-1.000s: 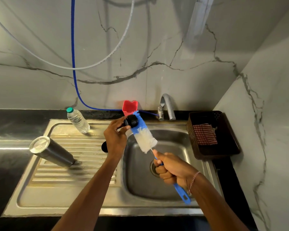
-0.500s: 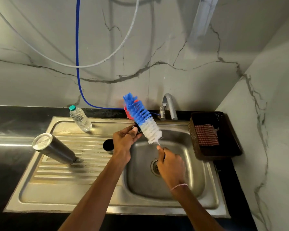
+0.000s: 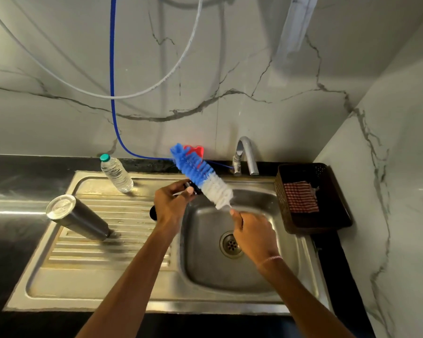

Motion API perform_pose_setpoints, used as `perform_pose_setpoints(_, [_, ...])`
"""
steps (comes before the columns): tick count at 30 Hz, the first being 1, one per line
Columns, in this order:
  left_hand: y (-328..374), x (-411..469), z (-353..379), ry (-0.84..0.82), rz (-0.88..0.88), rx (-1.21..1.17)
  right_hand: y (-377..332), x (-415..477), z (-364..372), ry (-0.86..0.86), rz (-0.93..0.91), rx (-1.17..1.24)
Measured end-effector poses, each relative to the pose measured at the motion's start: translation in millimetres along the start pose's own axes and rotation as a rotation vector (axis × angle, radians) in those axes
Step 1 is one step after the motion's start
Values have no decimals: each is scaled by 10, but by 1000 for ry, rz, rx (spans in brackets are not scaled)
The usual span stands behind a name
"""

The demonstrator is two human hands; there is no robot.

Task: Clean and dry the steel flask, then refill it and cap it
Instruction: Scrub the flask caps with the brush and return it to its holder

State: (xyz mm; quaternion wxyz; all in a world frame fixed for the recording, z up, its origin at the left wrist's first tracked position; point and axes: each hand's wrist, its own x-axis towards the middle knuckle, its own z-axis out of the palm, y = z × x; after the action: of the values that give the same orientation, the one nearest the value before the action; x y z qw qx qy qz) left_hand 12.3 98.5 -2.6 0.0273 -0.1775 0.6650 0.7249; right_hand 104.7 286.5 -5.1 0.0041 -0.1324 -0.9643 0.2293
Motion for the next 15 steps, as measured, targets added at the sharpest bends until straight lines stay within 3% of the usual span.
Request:
perform_pose_setpoints(3, [41,119,-193,12,50,24,179,-211,4,-73,50,24])
perform_pose_setpoints(7, [54,-25,-71,-125,105,82,40,26,71,-117,112,117])
perform_pose_setpoints(10, [135,-40,-65,-186,117,68,30,109,-41,-130,121,255])
perform_pose_setpoints(15, [144,16,-201,-266,185,0,133,-160,-99,-306,121,491])
